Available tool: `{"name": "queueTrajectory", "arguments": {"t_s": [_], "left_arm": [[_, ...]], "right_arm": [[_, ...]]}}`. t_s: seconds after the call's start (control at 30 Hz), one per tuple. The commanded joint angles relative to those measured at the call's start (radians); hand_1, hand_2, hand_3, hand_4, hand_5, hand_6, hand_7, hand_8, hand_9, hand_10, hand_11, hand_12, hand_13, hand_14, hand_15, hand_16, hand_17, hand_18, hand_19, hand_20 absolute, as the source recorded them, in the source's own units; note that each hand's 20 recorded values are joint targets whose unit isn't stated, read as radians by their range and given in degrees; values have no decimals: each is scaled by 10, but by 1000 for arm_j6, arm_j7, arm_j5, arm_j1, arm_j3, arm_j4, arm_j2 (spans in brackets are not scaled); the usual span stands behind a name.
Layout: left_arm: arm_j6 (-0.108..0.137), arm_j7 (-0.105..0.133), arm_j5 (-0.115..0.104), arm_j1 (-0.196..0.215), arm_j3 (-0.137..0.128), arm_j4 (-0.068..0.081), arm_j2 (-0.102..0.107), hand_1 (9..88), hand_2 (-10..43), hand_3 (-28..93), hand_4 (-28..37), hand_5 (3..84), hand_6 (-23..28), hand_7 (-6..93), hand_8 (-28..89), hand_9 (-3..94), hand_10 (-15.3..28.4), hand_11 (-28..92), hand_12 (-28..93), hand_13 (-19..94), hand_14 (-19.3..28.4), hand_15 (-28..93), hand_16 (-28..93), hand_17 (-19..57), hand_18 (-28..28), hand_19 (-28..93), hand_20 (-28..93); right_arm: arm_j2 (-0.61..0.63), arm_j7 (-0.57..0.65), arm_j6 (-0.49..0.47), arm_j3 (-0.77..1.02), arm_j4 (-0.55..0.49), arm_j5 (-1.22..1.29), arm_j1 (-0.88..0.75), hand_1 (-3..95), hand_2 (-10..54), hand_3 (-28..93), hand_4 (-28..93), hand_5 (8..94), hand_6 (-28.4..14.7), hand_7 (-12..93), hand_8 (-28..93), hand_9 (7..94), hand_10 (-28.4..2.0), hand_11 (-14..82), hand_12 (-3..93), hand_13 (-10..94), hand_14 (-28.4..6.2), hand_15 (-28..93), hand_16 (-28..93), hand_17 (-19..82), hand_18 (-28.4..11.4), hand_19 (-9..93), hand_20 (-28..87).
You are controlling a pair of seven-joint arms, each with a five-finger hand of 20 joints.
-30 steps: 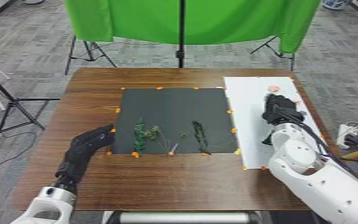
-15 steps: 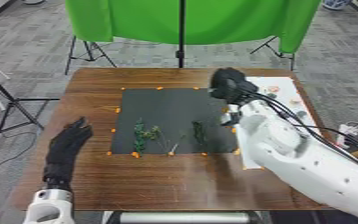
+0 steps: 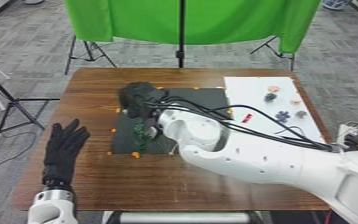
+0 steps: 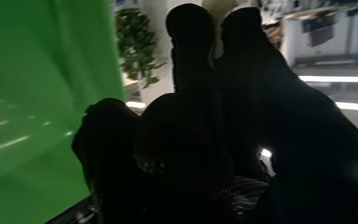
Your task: Arrange flowers
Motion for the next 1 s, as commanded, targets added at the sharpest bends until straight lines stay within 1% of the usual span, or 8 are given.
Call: {"name": "queueTrajectory", "arguments": {"t_s": [0.03,0.13,0.2,0.33,0.63,0.73,0.93,1.0], "left_arm": [[-41,5,45,8,1,5,5,171,121,539,-283,391,90,27,-38,376,163,148,99,271,186,217,-22,32,129,145,165],[-62,20,102,1,-4,16,7,213,49,598,-275,390,90,26,-37,376,161,151,103,271,186,219,-22,31,130,147,165],[-95,43,113,-6,-6,28,5,247,6,621,-251,389,89,27,-37,375,156,153,105,271,184,216,-22,30,129,145,164],[-101,51,149,-14,-1,35,6,309,-79,622,-190,352,80,39,-38,344,135,147,113,254,172,197,-10,23,134,121,166],[-125,59,133,-27,5,48,9,329,-95,603,-166,336,79,40,-36,326,128,139,124,242,166,183,3,17,136,102,166],[-137,57,137,-28,5,50,5,326,-95,602,-166,336,78,40,-36,324,129,137,125,242,166,182,4,16,136,99,166],[-131,55,134,-10,-1,41,-3,322,-95,604,-168,336,78,39,-36,323,128,134,127,240,167,180,6,14,137,97,167],[-140,59,133,-8,-2,42,-6,322,-95,604,-170,337,77,39,-36,323,128,134,128,240,167,179,7,14,137,96,167]], "right_arm": [[-80,-3,-62,-21,77,-25,0,613,-95,590,-165,775,-4,239,97,888,-88,84,419,895,-18,659,350,690,-86,932,628],[-87,1,-83,-23,97,-42,-12,605,-95,590,-163,748,-3,238,88,870,-84,78,408,891,-19,664,351,689,-87,932,633],[-89,6,-103,-22,108,-41,-18,595,-95,588,-167,730,-6,234,85,853,-85,73,397,885,-19,668,350,683,-87,932,637],[-90,10,-113,-20,128,-47,-31,587,-95,587,-169,705,-10,223,82,832,-90,68,394,877,-17,671,349,680,-87,932,637],[-93,44,-116,-28,144,-55,-42,559,-95,600,-171,648,-11,197,45,790,-97,82,367,872,-19,673,347,673,-88,932,636],[-87,46,-118,-26,144,-52,-43,526,-95,640,-183,607,-10,199,-84,750,-112,130,313,869,-20,669,347,668,-88,932,633],[-53,55,-188,24,83,-21,-47,465,-95,695,-190,547,-10,186,-93,703,-129,195,229,863,-24,665,345,659,-92,932,629],[-17,71,-146,58,35,-14,-45,450,-95,697,-193,533,-12,178,-92,689,-134,194,221,860,-27,659,342,654,-95,932,625]]}}
